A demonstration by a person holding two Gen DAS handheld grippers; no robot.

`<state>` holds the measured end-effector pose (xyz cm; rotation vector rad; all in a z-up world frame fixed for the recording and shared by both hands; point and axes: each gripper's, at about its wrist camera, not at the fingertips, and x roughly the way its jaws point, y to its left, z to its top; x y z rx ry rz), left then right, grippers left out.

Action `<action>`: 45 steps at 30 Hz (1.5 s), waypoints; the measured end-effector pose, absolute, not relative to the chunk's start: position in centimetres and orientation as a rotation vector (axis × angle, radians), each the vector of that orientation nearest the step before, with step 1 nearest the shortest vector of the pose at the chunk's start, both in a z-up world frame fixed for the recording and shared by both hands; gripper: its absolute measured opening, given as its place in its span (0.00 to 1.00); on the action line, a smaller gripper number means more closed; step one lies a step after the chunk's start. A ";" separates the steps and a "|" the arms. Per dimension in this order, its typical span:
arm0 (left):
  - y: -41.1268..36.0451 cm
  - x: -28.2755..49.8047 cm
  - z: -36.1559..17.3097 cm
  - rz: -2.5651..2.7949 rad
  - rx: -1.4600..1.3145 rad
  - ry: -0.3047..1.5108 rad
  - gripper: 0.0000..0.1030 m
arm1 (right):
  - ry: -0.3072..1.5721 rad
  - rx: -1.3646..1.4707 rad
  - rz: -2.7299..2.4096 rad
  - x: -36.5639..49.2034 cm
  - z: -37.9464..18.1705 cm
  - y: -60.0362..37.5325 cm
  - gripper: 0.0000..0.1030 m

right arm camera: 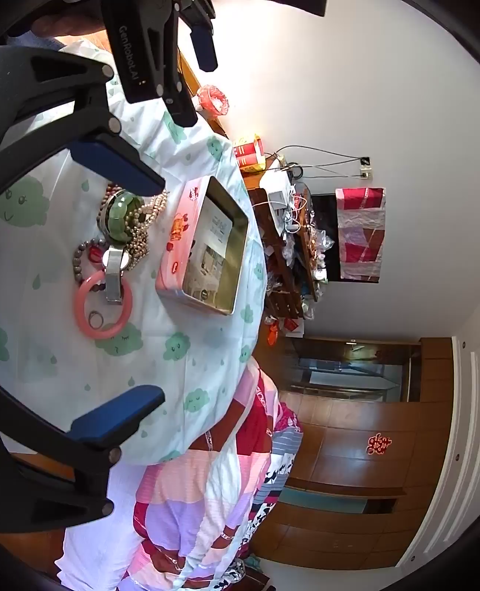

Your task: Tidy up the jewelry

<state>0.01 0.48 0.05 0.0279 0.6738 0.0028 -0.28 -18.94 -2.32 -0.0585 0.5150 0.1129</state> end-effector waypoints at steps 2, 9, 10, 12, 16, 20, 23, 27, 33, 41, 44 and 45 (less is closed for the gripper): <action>0.1 0.0 0.0 0.010 0.065 0.672 0.84 | 0.511 -0.057 0.114 -0.3 -2.3 -18.9 1.00; -0.1 0.2 -0.3 0.015 0.059 0.677 0.84 | 0.515 -0.064 0.115 -0.3 -2.4 -18.8 1.00; 0.1 0.5 -0.4 0.013 0.055 0.680 0.84 | 0.516 -0.065 0.115 -0.3 -2.4 -18.8 1.00; 0.0 0.2 -0.5 0.016 0.055 0.681 0.84 | 0.516 -0.065 0.116 -0.4 -2.6 -18.8 1.00; -0.1 0.2 -0.6 0.017 0.056 0.682 0.84 | 0.519 -0.063 0.116 -0.3 -2.6 -18.8 1.00; -0.1 0.2 -0.5 0.017 0.056 0.684 0.84 | 0.520 -0.063 0.117 -0.3 -2.5 -18.7 1.00; -0.1 0.2 -0.5 0.016 0.057 0.684 0.84 | 0.520 -0.065 0.116 -0.3 -2.5 -18.7 1.00; -0.1 0.2 -0.6 0.017 0.057 0.685 0.84 | 0.520 -0.065 0.115 -0.3 -2.5 -18.7 1.00; -0.1 0.2 -0.6 0.017 0.056 0.685 0.84 | 0.521 -0.064 0.116 -0.2 -2.5 -18.7 1.00; -0.1 0.2 -0.6 0.016 0.057 0.686 0.84 | 0.522 -0.063 0.116 -0.3 -2.6 -18.7 1.00; -0.1 0.3 -0.6 0.016 0.057 0.686 0.84 | 0.523 -0.063 0.117 -0.3 -2.6 -18.7 1.00; -0.1 0.3 -0.6 0.017 0.057 0.686 0.84 | 0.522 -0.063 0.117 -0.3 -2.6 -18.7 1.00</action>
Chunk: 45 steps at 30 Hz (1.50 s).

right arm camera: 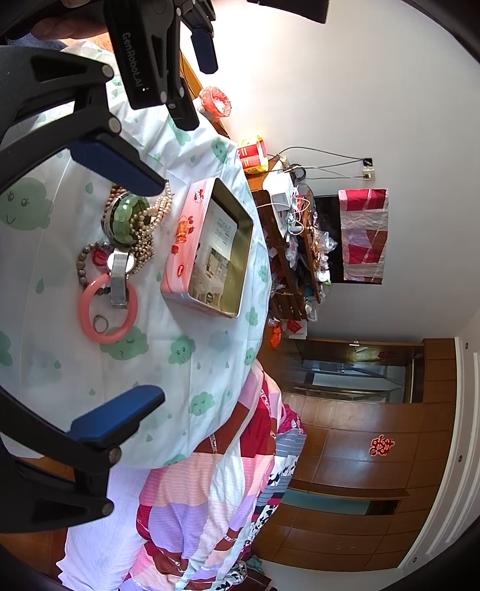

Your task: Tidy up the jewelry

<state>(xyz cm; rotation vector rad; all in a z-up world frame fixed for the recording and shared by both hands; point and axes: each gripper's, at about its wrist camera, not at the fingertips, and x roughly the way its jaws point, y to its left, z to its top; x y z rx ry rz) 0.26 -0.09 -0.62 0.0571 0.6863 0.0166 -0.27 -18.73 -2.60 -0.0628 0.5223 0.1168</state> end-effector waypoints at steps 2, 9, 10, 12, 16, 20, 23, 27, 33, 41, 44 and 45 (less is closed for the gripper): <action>-0.1 0.3 -0.6 0.016 0.057 0.686 0.84 | 0.522 -0.063 0.116 -0.3 -2.6 -18.7 1.00; 0.2 0.3 -1.0 0.021 0.053 0.689 0.84 | 0.525 -0.062 0.117 -0.3 -2.8 -18.7 1.00; 0.2 0.3 -1.1 0.019 0.053 0.689 0.84 | 0.525 -0.062 0.117 -0.4 -2.9 -18.7 1.00; 0.2 0.3 -1.2 0.022 0.055 0.691 0.84 | 0.526 -0.061 0.117 -0.3 -2.9 -18.7 1.00; 0.5 0.4 -1.5 0.023 0.053 0.693 0.84 | 0.528 -0.060 0.117 -0.2 -2.9 -18.8 1.00; 0.5 0.4 -1.6 0.024 0.053 0.694 0.84 | 0.529 -0.060 0.116 -0.1 -3.1 -18.8 1.00; 0.7 0.6 -1.8 0.030 0.049 0.698 0.84 | 0.530 -0.059 0.118 -0.1 -3.1 -18.8 1.00; 0.8 0.6 -1.9 0.032 0.048 0.702 0.84 | 0.531 -0.058 0.117 -0.1 -3.0 -18.8 1.00; 0.9 0.6 -1.9 0.032 0.048 0.702 0.84 | 0.532 -0.058 0.118 -0.1 -3.4 -18.8 1.00; 0.8 1.0 -2.5 0.038 0.051 0.715 0.84 | 0.534 -0.057 0.119 -0.3 -3.6 -18.8 1.00; 0.9 1.6 -3.2 0.044 0.051 0.735 0.84 | 0.543 -0.055 0.119 0.3 -5.1 -19.1 1.00; 1.0 1.8 -3.5 0.047 0.049 0.743 0.84 | 0.549 -0.056 0.119 0.3 -5.7 -19.1 1.00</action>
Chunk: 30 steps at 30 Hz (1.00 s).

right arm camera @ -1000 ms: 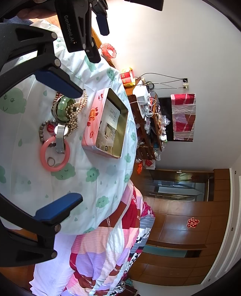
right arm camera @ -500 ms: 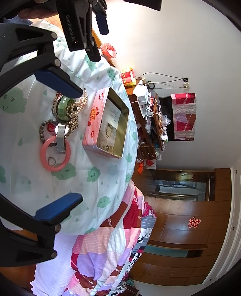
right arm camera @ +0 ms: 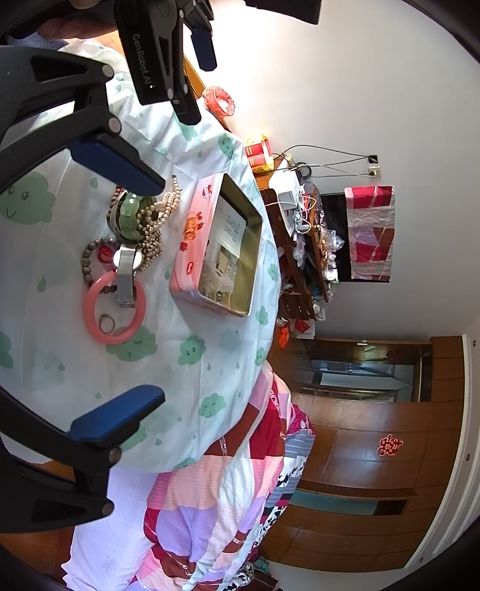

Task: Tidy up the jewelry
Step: 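Lower the left tool onto the pearl necklace and close on it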

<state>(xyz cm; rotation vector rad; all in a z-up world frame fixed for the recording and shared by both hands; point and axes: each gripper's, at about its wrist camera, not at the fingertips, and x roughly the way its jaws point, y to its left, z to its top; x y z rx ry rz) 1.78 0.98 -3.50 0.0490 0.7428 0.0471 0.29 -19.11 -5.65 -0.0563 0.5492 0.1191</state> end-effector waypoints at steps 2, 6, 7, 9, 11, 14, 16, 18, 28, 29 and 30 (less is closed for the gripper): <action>1.4 2.3 -4.2 0.054 0.039 0.764 0.84 | 0.563 -0.061 0.110 0.3 -6.3 -19.2 1.00; 2.2 3.4 -6.1 0.061 0.016 0.812 0.84 | 0.610 -0.048 0.105 0.9 -7.9 -19.8 1.00; 2.3 3.6 -6.4 0.061 0.014 0.823 0.84 | 0.624 -0.040 0.104 1.0 -8.4 -20.1 1.00; 2.4 3.8 -7.2 0.053 0.007 0.843 0.84 | 0.644 -0.029 0.102 1.5 -8.7 -20.5 1.00; 2.3 4.0 -7.6 0.044 0.001 0.851 0.84 | 0.669 -0.009 0.108 2.0 -8.9 -21.2 1.00; 1.9 4.0 -8.0 0.020 0.005 0.853 0.84 | 0.694 0.020 0.116 2.5 -9.5 -21.9 1.00; 1.6 4.1 -8.1 0.006 0.014 0.848 0.84 | 0.706 0.031 0.128 2.8 -9.8 -22.0 1.00; 1.4 4.4 -8.3 -0.002 0.025 0.843 0.84 | 0.707 0.030 0.131 2.9 -10.0 -22.1 1.00; -0.8 7.7 -8.6 -0.079 0.029 0.843 0.84 | 0.718 -0.006 0.116 3.9 -11.0 -22.2 1.00; -1.2 8.0 -8.7 -0.089 0.033 0.845 0.84 | 0.720 -0.004 0.116 3.9 -11.0 -22.3 1.00; -1.8 8.4 -8.8 -0.105 0.037 0.851 0.84 | 0.723 -0.004 0.115 3.9 -11.1 -22.3 1.00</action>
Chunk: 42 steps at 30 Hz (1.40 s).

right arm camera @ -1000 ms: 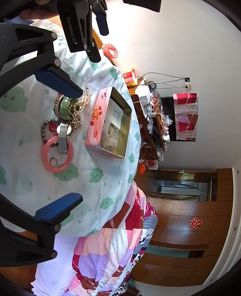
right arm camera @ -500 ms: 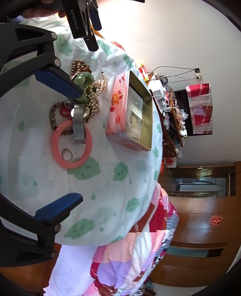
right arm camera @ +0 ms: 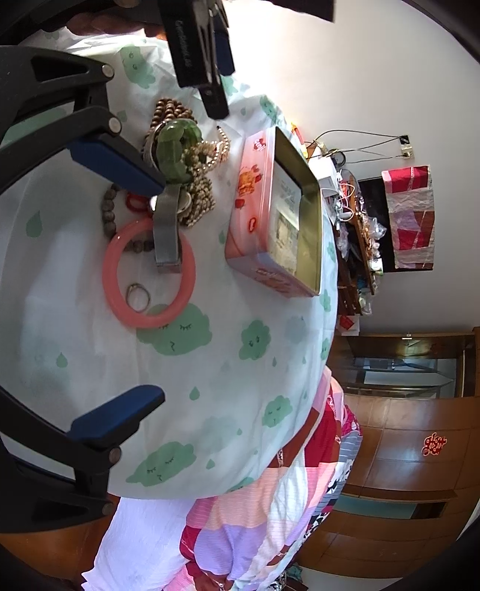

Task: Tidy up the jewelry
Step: 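Lower the left tool onto the pearl necklace and close on it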

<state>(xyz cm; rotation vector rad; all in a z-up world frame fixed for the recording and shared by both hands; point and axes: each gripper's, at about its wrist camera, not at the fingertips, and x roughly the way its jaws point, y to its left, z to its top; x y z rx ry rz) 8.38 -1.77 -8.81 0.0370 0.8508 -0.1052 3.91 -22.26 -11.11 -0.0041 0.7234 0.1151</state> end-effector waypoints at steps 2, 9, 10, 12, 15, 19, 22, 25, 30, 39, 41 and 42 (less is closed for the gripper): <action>-2.5 9.0 -9.2 -0.113 0.051 0.860 0.84 | 0.725 -0.006 0.112 4.1 -11.3 -22.3 1.00; -3.6 10.7 -11.1 -0.168 0.031 0.907 0.62 | 0.727 -0.002 0.109 4.4 -11.5 -22.5 1.00; -3.8 10.7 -11.1 -0.193 0.026 0.907 0.41 | 0.726 -0.002 0.105 4.6 -11.7 -22.7 1.00; -4.1 10.7 -11.0 -0.225 0.028 0.900 0.22 | 0.734 0.002 0.106 4.9 -11.9 -22.9 1.00; -4.5 10.1 -10.8 -0.246 0.042 0.882 0.13 | 0.737 0.005 0.101 5.3 -12.2 -23.2 0.96; -3.8 9.6 -9.7 -0.263 0.011 0.844 0.05 | 0.764 -0.002 0.122 6.0 -12.8 -23.5 0.77; -3.3 9.1 -8.9 -0.285 0.000 0.826 0.05 | 0.786 0.002 0.129 6.2 -13.2 -23.8 0.70; -2.7 8.5 -8.5 -0.291 -0.019 0.817 0.05 | 0.788 0.003 0.134 6.3 -13.3 -23.9 0.69; -1.4 7.4 -6.9 -0.273 -0.034 0.767 0.05 | 0.771 0.021 0.150 6.2 -12.6 -23.8 0.69; 0.1 6.6 -5.5 -0.240 -0.027 0.726 0.00 | 0.764 0.045 0.278 6.6 -11.8 -21.8 0.70; 0.3 6.8 -6.4 -0.230 -0.027 0.755 0.00 | 0.768 0.033 0.296 6.9 -11.9 -21.2 0.70; 0.4 6.8 -6.8 -0.225 -0.030 0.766 0.00 | 0.776 0.025 0.304 7.2 -12.1 -20.8 0.70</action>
